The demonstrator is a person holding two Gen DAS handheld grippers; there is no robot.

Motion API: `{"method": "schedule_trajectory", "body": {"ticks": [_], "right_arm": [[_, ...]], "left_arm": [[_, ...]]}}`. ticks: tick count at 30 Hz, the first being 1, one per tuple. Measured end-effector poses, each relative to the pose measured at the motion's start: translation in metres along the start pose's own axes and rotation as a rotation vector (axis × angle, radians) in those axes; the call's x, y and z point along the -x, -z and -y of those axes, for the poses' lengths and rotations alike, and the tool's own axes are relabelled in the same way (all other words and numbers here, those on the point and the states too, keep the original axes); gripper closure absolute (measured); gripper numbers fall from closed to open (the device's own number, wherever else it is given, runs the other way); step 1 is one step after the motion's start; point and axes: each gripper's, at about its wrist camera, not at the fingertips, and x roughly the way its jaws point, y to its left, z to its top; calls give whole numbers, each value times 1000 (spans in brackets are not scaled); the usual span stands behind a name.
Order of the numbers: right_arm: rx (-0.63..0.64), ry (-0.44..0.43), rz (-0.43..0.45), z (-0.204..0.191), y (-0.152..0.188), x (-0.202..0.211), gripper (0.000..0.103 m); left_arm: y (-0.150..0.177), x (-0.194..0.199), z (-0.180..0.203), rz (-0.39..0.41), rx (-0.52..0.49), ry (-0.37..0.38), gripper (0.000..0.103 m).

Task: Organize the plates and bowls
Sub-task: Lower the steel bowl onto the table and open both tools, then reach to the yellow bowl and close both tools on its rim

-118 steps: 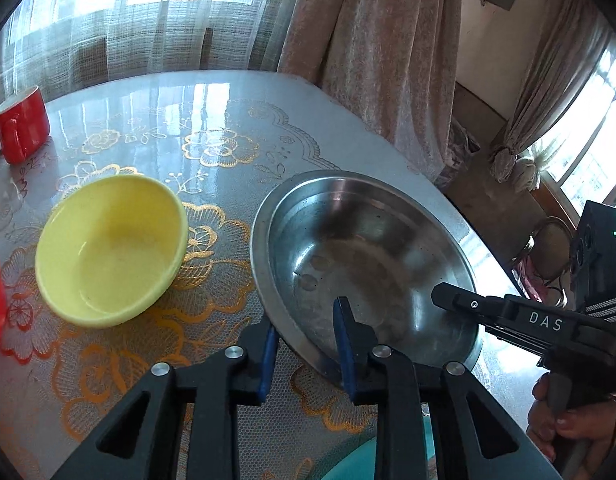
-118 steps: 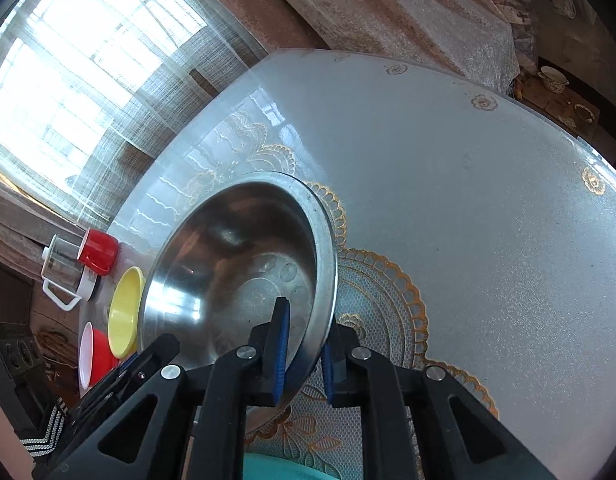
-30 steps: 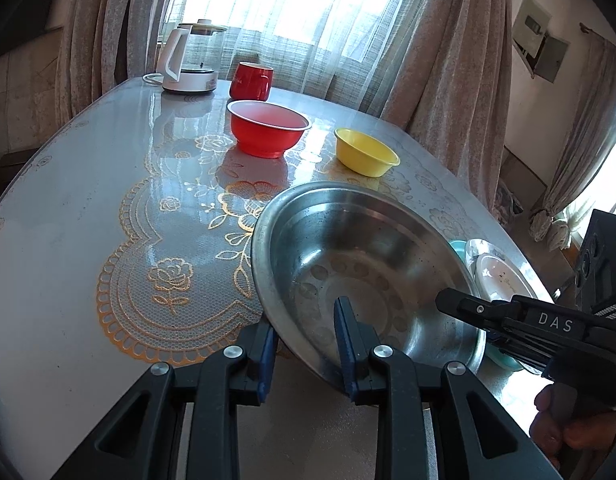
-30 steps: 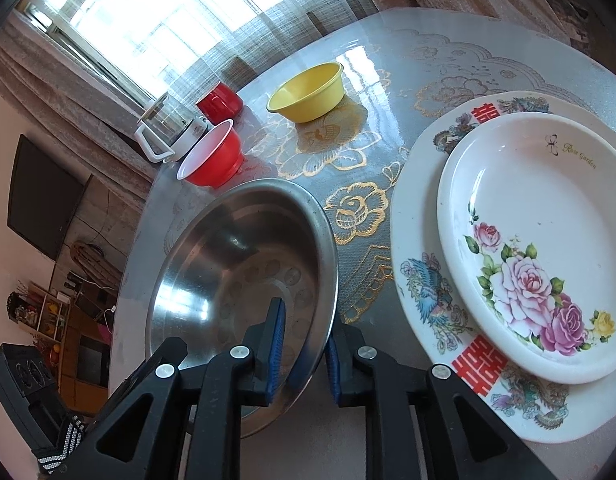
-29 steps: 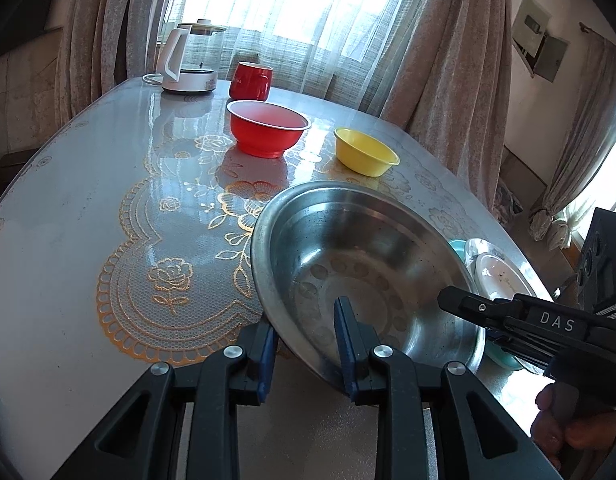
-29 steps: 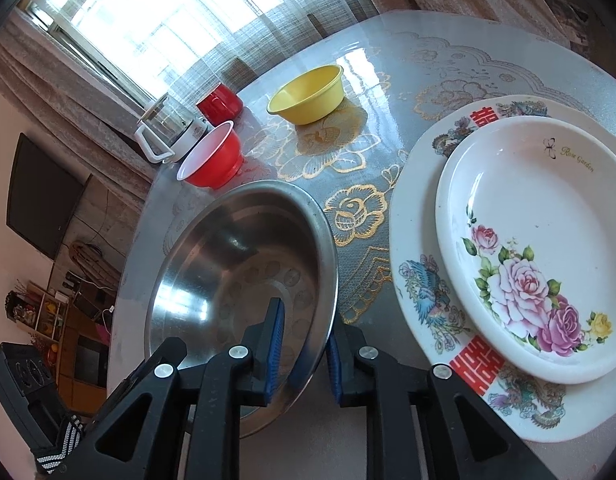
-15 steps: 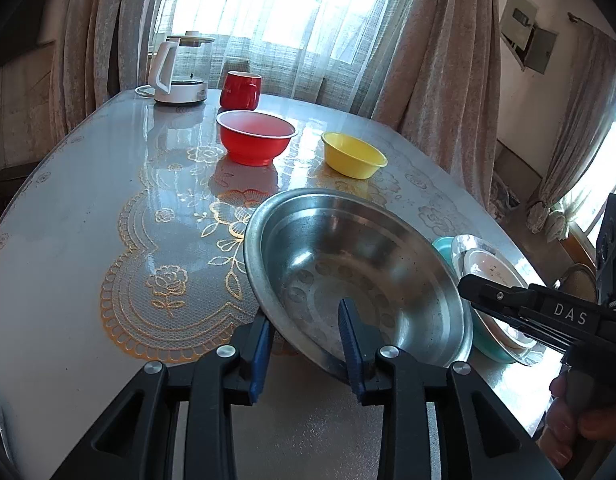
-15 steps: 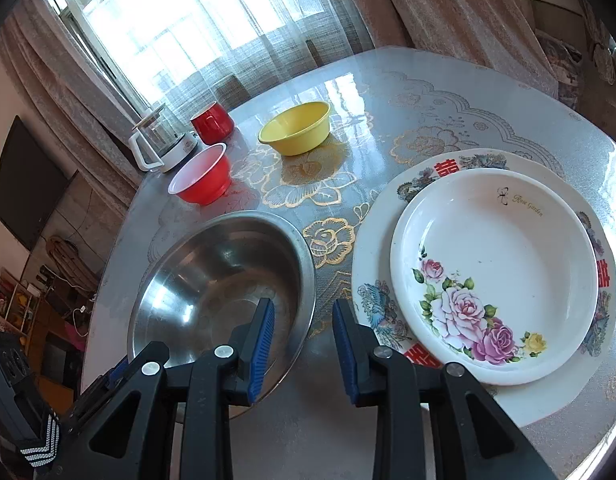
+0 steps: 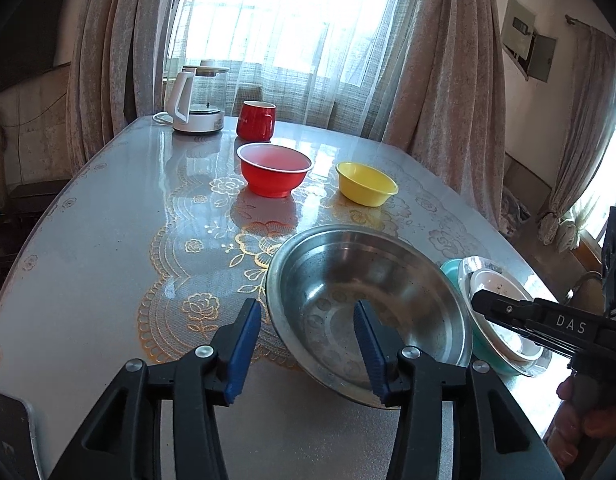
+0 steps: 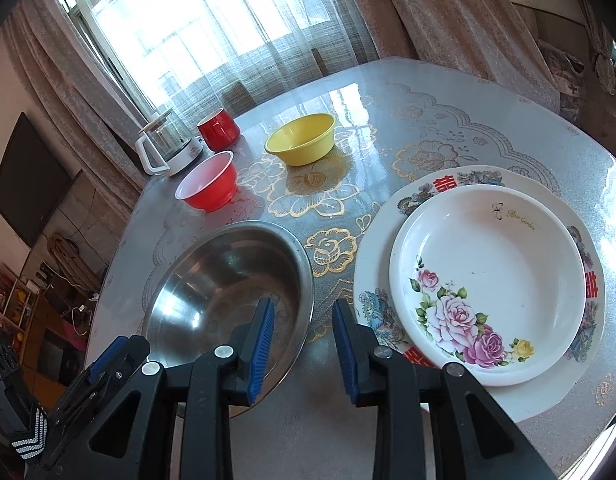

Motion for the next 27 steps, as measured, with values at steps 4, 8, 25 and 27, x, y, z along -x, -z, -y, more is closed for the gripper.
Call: {"method": "schedule_trajectory", "body": {"ticks": [4, 8, 25, 27], "right_arm": [[0, -2, 4, 2, -2, 1, 73], [-3, 1, 3, 2, -3, 2, 73], [4, 4, 8, 9, -17, 2, 73], [6, 13, 5, 11, -22, 2, 73]], "left_arm": [[-6, 5, 0, 15, 11, 7, 50], [-8, 4, 6, 6, -1, 18, 46], [-14, -9, 26, -44, -12, 66, 24], [-20, -13, 28, -67, -8, 77, 23]]}}
